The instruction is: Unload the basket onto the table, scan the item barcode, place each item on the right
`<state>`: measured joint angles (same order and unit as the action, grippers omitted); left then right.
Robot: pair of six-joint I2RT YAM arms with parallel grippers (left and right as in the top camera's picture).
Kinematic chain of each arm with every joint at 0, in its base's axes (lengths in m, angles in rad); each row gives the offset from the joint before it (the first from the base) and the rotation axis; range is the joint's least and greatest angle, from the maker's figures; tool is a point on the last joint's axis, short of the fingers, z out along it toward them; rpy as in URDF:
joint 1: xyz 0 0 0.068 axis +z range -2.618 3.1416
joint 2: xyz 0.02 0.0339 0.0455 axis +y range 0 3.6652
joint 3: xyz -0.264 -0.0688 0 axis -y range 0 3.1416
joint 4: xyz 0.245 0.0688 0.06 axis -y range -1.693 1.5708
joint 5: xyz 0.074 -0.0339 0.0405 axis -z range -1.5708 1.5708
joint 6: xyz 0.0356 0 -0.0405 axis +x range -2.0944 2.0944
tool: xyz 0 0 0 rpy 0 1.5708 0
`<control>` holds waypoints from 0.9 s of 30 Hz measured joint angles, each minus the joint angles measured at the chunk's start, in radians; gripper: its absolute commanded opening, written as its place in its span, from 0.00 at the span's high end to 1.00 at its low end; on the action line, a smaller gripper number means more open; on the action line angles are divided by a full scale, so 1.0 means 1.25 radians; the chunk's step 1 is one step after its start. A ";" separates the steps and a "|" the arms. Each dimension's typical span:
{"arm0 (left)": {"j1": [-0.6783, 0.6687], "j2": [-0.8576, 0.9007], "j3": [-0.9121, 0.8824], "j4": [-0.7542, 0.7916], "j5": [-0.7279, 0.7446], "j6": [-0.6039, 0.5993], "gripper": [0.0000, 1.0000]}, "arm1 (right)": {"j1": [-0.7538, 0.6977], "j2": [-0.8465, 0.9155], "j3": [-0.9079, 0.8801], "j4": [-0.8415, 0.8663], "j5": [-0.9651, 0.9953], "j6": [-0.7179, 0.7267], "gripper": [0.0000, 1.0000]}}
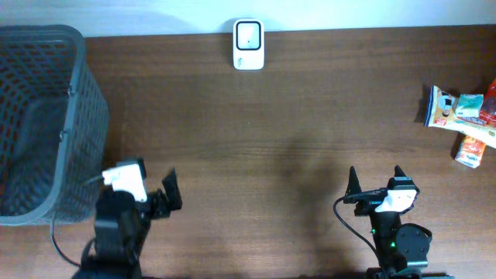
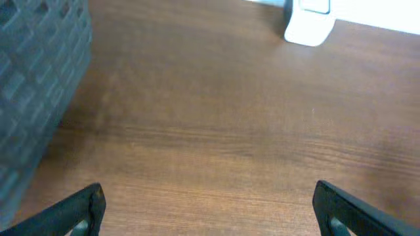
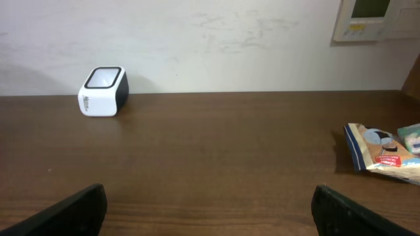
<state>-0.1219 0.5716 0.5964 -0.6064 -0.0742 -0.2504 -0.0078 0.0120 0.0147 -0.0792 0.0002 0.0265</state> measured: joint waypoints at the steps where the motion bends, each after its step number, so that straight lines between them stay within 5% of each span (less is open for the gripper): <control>1: 0.000 -0.077 -0.062 0.053 0.012 0.015 0.01 | 0.000 -0.001 0.000 0.001 0.001 0.000 0.02; 5: 0.000 -0.291 -0.232 0.215 0.060 0.084 0.01 | 0.000 0.000 0.000 0.000 0.000 0.000 0.01; 14: 0.038 -0.446 -0.445 0.520 0.098 0.125 0.01 | 0.000 -0.001 0.000 0.000 0.000 0.000 0.02; 27: 0.097 -0.447 -0.464 0.418 0.064 0.197 0.01 | 0.000 -0.001 0.000 0.000 0.000 0.000 0.02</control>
<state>-0.0002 0.0128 0.0166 -0.0834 0.0063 -0.0040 -0.0078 0.0109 0.0147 -0.0792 0.0006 0.0269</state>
